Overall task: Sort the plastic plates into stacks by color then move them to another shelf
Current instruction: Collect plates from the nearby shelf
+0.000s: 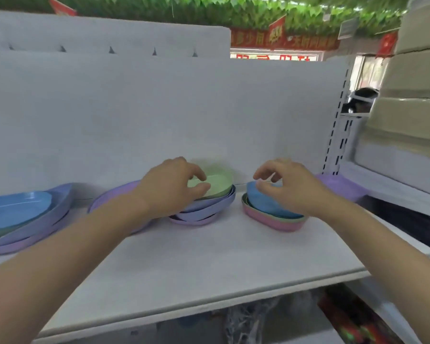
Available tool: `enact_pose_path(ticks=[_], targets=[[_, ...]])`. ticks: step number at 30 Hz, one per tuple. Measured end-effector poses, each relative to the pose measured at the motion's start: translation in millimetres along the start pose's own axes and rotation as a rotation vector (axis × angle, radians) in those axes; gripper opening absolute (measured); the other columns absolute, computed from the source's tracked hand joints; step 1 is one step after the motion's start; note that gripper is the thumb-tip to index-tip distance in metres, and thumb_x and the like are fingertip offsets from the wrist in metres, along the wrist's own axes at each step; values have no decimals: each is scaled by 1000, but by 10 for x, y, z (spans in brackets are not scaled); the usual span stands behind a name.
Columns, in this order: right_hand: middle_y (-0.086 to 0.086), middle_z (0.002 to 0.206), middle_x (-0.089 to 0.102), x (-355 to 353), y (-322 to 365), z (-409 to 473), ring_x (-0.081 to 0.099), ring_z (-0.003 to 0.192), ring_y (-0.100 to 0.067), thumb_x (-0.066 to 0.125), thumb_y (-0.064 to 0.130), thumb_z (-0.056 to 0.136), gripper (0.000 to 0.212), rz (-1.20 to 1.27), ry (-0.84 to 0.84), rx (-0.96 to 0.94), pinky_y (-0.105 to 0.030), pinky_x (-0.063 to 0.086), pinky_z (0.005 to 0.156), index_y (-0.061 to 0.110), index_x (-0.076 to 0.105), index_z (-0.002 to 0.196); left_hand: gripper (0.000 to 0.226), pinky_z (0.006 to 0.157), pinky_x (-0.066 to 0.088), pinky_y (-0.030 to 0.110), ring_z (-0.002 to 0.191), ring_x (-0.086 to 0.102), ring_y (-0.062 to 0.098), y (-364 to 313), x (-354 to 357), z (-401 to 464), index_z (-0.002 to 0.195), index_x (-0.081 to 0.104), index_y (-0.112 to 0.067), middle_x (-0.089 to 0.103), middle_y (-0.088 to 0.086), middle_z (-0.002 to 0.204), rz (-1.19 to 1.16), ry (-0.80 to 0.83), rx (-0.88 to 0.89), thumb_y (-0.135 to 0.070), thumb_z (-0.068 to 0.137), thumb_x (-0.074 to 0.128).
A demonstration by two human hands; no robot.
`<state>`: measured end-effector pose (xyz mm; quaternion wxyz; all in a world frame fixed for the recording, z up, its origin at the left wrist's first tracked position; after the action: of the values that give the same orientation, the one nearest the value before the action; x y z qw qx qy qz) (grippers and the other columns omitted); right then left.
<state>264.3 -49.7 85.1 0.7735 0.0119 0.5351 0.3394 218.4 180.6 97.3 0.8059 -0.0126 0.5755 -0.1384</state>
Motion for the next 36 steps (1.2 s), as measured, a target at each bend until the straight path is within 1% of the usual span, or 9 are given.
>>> enact_pose_path(ticks=[5,10,12,15,20,24,26,29,36], targets=[[14,90,63,121,-259,136,59,82,-8,66,50,92,18,-65,162,-45,-39,54,83,32,69,94,34,78,49,34,86,60,19,-354,256,160,97,75,-35,64,-3,90,81,5,-78,-57,95,48],[5,75,62,270,-230,27,60,76,-20,51,56,99,43,-120,260,-167,-38,48,68,24,59,71,40,56,37,32,64,46,28,-469,333,178,65,55,-11,53,9,63,153,-71,-209,-36,95,50],[1,68,54,221,-173,-15,56,70,-23,50,58,98,52,-45,237,-226,-44,47,66,18,51,65,37,68,46,35,78,54,29,-518,265,148,72,68,-19,60,7,80,159,-122,-234,-41,97,52],[10,82,56,174,-94,-51,58,77,-15,60,57,92,32,-76,265,-302,-37,50,69,30,72,83,21,81,39,37,98,48,24,-593,55,68,94,76,-33,53,-1,99,252,-207,-251,-41,95,57],[10,84,53,-45,11,-69,51,82,-17,52,53,100,28,-186,132,-380,-32,32,62,33,72,100,21,69,33,30,80,48,18,-606,-291,-222,105,75,-36,49,-11,79,352,-267,-318,-30,95,57],[4,70,55,-267,128,-207,54,70,-28,50,43,101,23,-351,-98,-448,-33,35,57,30,69,99,19,64,49,34,60,61,15,-539,-302,-527,97,67,-32,62,-11,57,235,-314,-334,-28,101,49],[4,57,33,-321,226,-313,43,58,-32,60,37,97,13,-350,-205,-472,-33,27,52,28,66,91,16,66,55,39,50,65,10,-427,-228,-649,95,55,-31,68,-10,61,83,-283,-394,-29,103,42],[-1,65,45,-244,264,-377,43,61,-34,48,40,104,19,-316,-172,-404,-38,35,54,25,60,100,13,67,59,47,51,70,15,-323,-227,-788,95,49,-28,73,-3,72,-187,-308,-481,-31,103,40],[3,80,72,-187,380,-389,68,64,-20,57,56,96,33,458,-54,-64,-39,54,65,24,55,85,40,66,61,56,59,72,38,9,-564,-1298,106,55,0,77,12,81,-790,-405,-717,-40,100,58]])
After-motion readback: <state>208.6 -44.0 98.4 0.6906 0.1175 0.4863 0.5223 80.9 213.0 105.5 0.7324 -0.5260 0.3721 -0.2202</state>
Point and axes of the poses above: each hand's wrist, its own z-axis towards the middle knuckle, its own x-axis out of the palm, y = z × x, the point moved 7 cm from there along z, towards the middle knuckle
